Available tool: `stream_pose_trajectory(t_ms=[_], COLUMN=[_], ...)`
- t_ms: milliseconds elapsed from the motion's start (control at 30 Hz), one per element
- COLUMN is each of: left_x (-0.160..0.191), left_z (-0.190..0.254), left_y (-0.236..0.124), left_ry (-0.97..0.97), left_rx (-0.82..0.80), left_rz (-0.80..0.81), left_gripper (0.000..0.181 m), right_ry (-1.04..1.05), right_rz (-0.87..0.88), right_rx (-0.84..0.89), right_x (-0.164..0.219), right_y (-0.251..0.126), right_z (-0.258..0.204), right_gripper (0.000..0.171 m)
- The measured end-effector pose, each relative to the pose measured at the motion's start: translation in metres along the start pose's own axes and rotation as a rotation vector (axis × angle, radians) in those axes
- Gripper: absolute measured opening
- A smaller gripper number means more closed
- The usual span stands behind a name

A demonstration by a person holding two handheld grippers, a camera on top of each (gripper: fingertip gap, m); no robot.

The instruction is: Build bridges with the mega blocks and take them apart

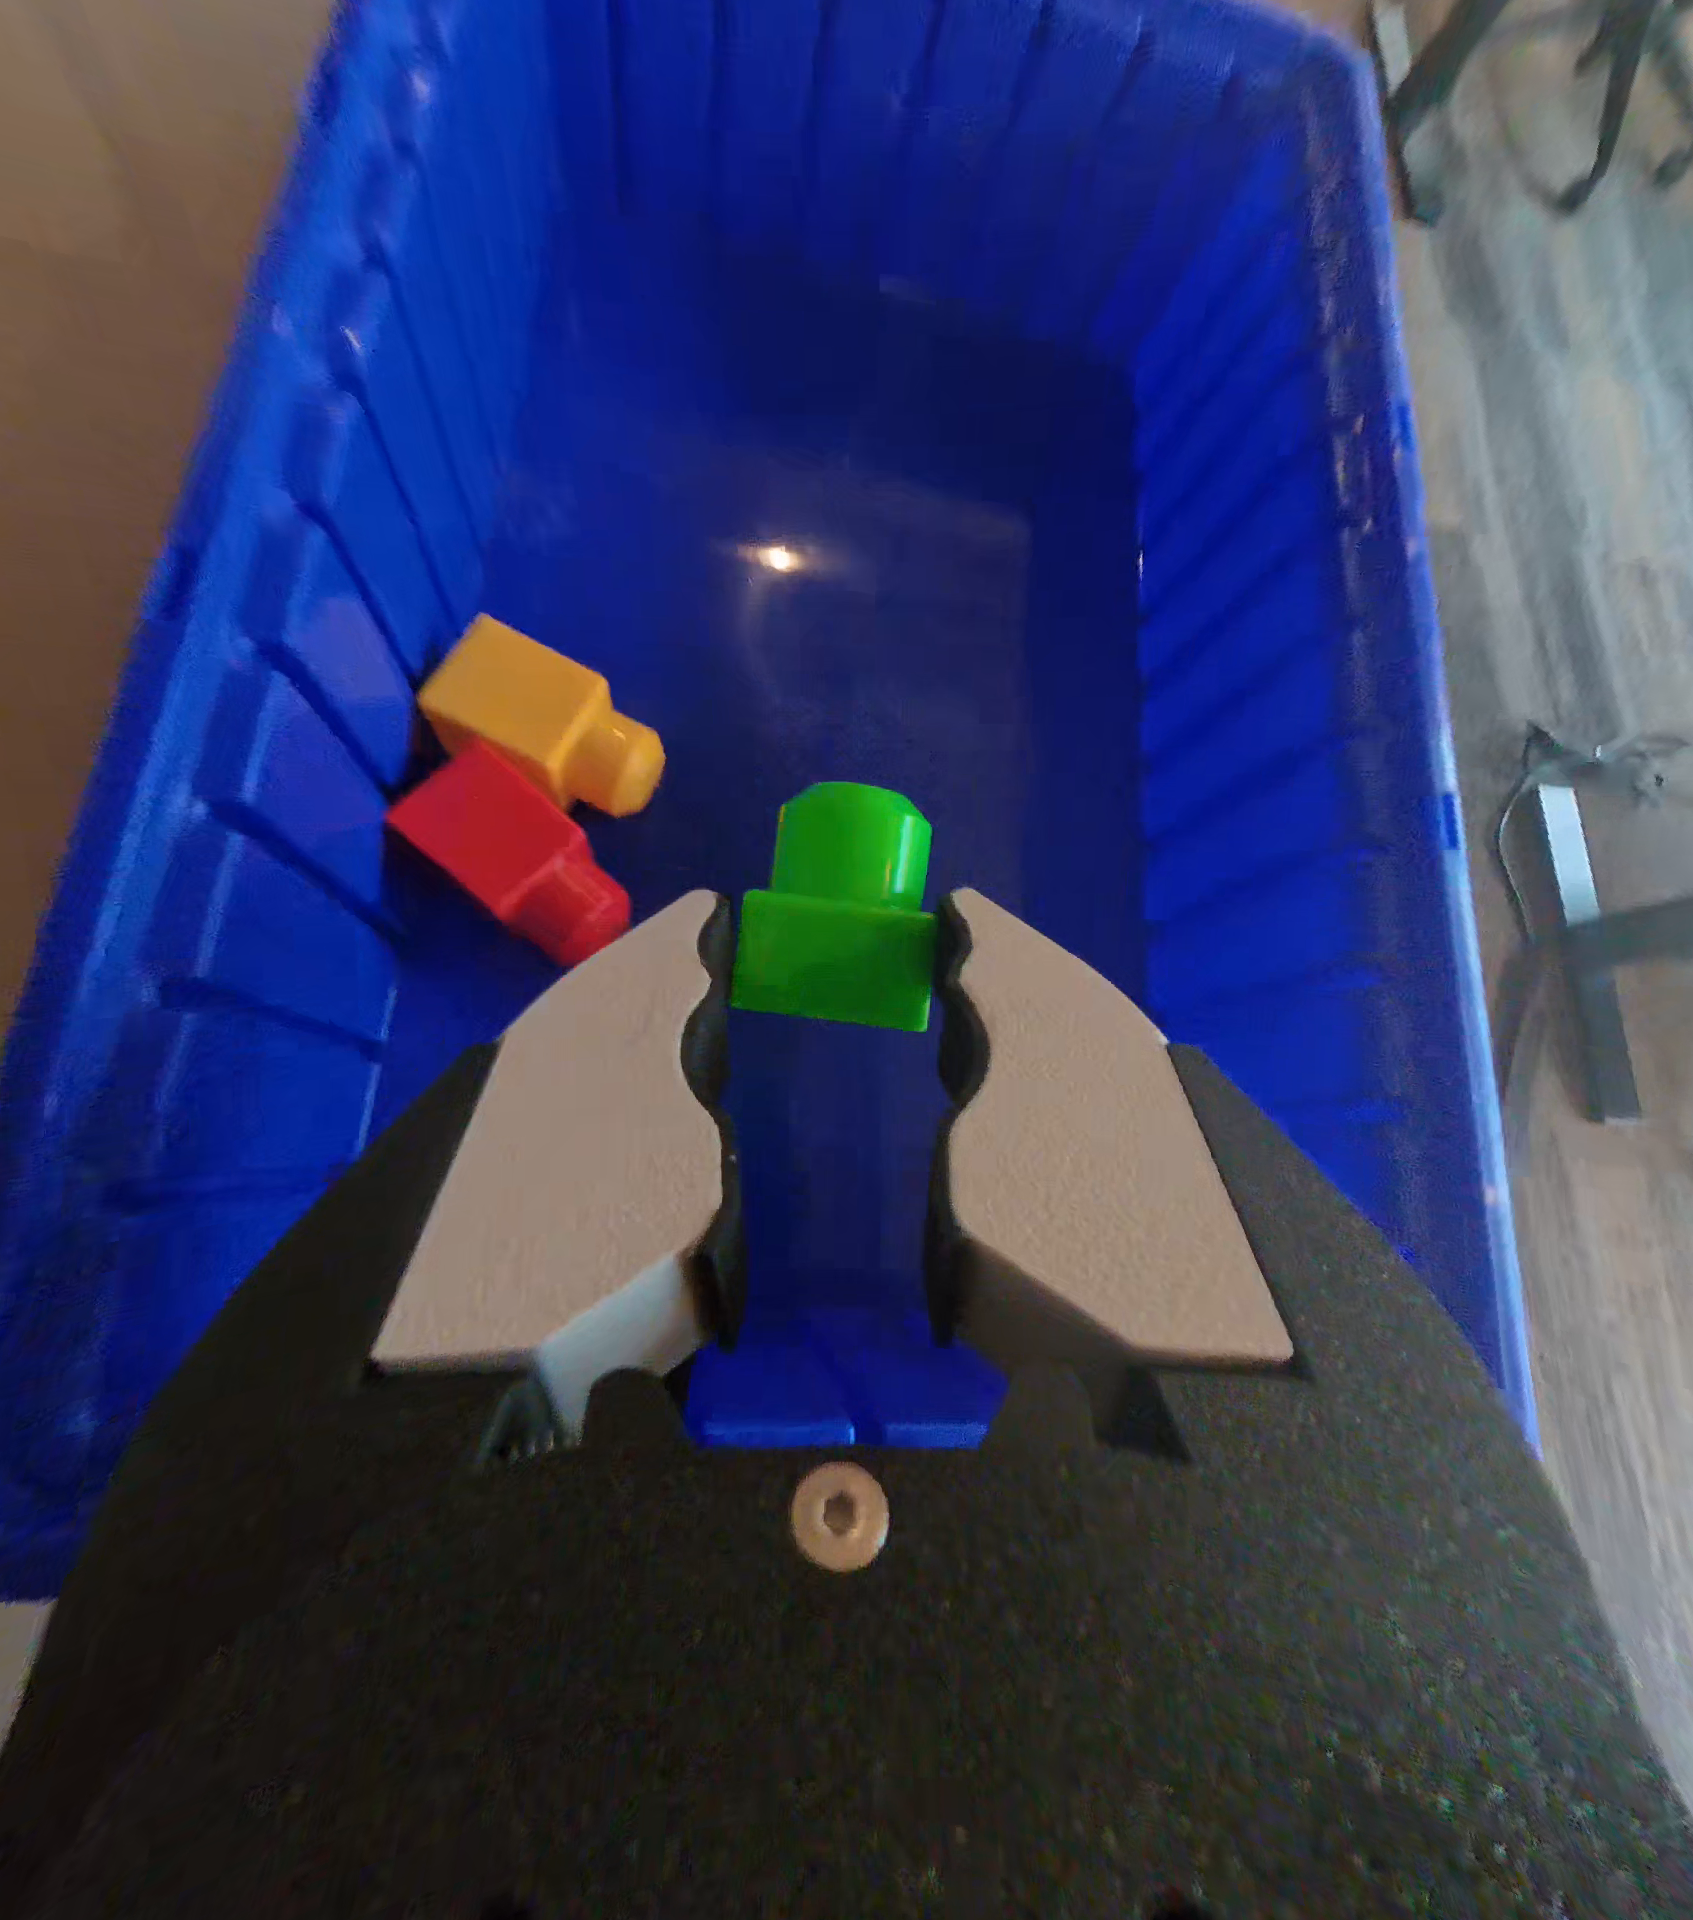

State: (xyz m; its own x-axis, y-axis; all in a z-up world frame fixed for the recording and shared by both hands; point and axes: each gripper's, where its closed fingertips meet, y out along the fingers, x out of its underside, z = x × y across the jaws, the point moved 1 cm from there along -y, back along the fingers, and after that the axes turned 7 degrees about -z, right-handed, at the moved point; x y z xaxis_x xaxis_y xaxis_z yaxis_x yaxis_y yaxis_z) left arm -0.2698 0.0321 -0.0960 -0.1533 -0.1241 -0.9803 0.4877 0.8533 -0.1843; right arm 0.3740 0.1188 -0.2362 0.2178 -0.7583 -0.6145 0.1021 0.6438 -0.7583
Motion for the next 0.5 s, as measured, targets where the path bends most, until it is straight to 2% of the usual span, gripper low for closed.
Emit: stream_pose_trajectory(t_ms=[200, 400, 500], left_x=[0.007, 0.021, 0.033], left_z=[-0.013, -0.035, -0.053], left_y=[-0.008, -0.020, -0.029], left_ry=[-0.003, -0.029, -0.027], left_rx=[-0.069, -0.175, -0.287], left_rz=[-0.035, -0.094, -0.165], left_gripper=[0.047, 0.046, 0.047], right_ry=[0.007, 0.032, 0.010], right_rz=[-0.106, -0.049, 0.004], right_rx=[-0.015, -0.015, -0.013], right_x=[0.014, 0.005, -0.004], right_y=[0.022, 0.017, 0.008], right_z=[0.000, -0.002, -0.007], right_gripper=[0.037, 0.062, 0.070])
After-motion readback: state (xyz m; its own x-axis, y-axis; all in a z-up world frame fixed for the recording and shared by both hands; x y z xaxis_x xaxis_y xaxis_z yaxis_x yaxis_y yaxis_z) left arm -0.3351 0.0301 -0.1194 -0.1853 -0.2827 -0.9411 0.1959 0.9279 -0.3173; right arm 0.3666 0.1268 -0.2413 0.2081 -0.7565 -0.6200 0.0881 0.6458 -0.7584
